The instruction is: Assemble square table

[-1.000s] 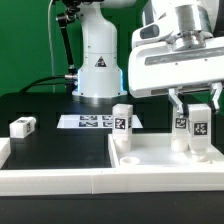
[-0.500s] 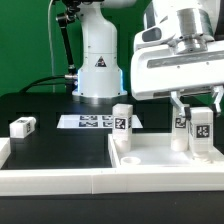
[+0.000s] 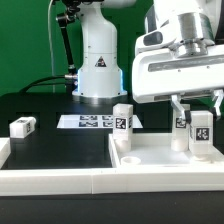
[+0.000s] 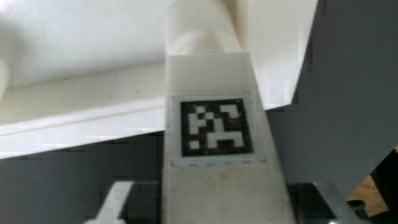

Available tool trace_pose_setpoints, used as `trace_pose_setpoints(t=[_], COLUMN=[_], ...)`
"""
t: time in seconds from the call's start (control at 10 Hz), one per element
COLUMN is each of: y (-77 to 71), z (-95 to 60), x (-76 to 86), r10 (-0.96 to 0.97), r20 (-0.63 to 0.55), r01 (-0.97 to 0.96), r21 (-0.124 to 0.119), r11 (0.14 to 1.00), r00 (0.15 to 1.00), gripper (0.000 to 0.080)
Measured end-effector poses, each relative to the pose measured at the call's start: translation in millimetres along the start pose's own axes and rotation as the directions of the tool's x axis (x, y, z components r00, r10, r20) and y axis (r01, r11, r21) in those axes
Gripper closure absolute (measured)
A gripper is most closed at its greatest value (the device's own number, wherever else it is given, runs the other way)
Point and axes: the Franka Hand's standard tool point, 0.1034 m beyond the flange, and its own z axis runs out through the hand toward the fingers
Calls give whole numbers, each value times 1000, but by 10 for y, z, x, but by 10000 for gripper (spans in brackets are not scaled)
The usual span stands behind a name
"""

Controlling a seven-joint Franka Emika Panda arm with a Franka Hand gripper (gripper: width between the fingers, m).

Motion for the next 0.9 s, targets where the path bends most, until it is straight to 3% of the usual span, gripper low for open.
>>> trace_pose_setpoints(t=[0.9], y=[6], z=[37], x=[51], r10=[12], r20=[-5], r01=[-12], r21=[-2], r11=[1000], r00=[1000], gripper=[502])
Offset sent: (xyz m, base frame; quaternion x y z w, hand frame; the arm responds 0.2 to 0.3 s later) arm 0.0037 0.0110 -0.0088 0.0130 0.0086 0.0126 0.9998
